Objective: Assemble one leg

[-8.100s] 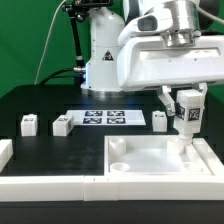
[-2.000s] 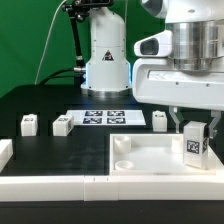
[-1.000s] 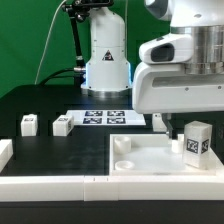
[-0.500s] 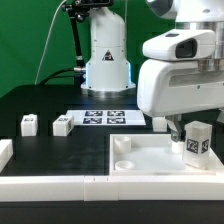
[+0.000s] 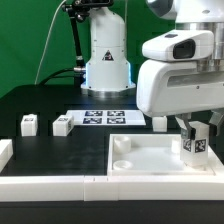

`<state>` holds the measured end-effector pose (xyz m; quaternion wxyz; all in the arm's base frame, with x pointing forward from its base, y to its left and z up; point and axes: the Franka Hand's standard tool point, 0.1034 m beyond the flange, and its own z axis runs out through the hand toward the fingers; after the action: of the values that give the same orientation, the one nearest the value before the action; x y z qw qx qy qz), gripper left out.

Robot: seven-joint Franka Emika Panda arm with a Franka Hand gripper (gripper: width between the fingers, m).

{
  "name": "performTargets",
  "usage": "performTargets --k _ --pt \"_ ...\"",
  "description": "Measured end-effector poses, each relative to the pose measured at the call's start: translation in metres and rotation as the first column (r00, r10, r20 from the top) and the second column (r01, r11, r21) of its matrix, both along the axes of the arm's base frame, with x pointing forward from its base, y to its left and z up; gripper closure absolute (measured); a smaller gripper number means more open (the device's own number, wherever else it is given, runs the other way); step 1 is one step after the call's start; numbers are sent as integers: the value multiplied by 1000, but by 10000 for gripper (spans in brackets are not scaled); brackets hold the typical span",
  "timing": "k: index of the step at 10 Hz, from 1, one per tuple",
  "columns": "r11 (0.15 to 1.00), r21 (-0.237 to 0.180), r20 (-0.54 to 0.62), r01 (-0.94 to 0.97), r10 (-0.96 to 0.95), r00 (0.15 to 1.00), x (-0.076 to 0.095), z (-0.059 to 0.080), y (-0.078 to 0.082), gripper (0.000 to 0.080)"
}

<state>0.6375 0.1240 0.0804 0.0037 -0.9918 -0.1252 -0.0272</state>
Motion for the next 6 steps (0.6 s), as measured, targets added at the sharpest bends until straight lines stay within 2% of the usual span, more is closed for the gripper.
performTargets --k 2,3,5,6 --pt "962 23 -1 272 -272 962 0 0 -2 510" --pt "895 36 -9 445 -445 896 0 -1 -4 510" --pt "742 58 -15 668 -668 744 1 -2 -8 509" --pt "635 58 -18 770 -771 637 1 -2 -9 509"
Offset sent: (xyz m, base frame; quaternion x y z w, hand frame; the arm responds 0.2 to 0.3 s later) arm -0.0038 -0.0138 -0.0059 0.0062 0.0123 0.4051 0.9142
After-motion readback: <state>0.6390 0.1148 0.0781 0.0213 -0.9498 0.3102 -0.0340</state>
